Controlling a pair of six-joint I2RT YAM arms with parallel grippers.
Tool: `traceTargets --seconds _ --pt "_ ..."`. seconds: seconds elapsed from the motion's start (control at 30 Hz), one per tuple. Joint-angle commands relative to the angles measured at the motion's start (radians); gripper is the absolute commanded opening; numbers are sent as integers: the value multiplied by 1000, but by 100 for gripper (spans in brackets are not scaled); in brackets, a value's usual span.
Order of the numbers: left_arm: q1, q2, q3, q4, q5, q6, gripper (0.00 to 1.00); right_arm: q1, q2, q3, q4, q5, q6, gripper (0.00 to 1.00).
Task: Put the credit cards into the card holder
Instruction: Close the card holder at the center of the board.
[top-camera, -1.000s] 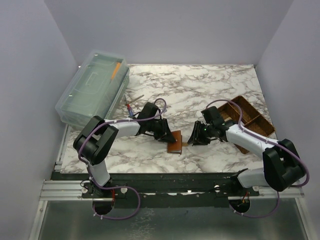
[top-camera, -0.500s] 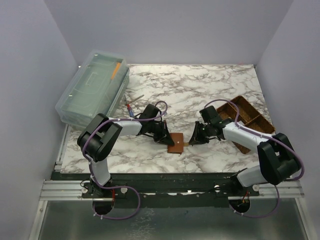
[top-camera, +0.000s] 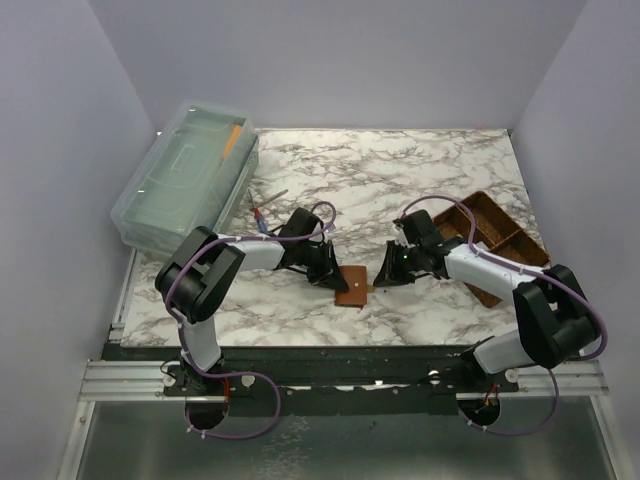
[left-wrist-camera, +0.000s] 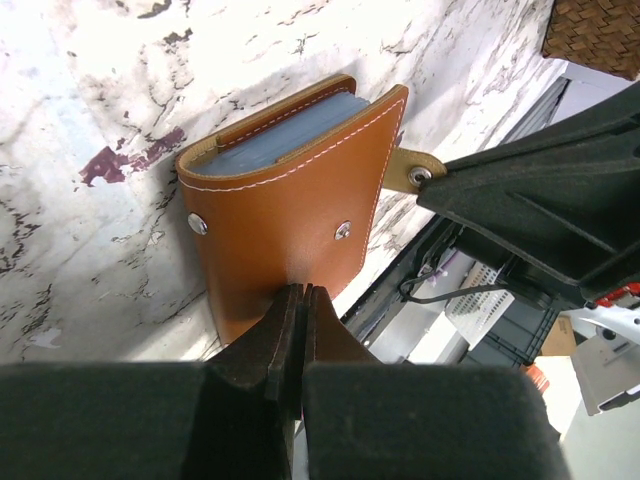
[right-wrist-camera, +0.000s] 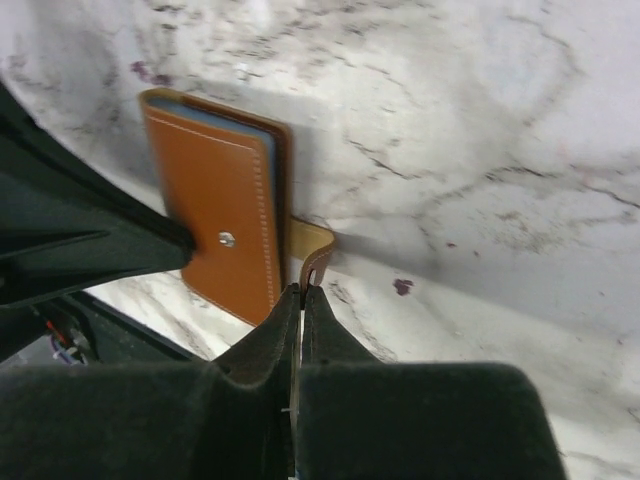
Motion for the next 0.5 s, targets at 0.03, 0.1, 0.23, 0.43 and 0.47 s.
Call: traceTargets --seconds 0.03,0.1,0.23,0.43,0.47 --pt "-7 34 8 -52 -40 33 0 0 3 6 115 -109 -53 0" --pt "-9 36 9 -52 -40 33 0 -1 19 17 120 -122 -61 0" --pt "-12 39 11 -52 -37 35 0 0 47 35 132 -153 -66 0" --pt "-14 36 11 -56 -37 39 0 0 72 45 159 -200 -66 0" --pt "-14 36 11 -57 -37 39 0 0 75 45 167 -212 -66 0"
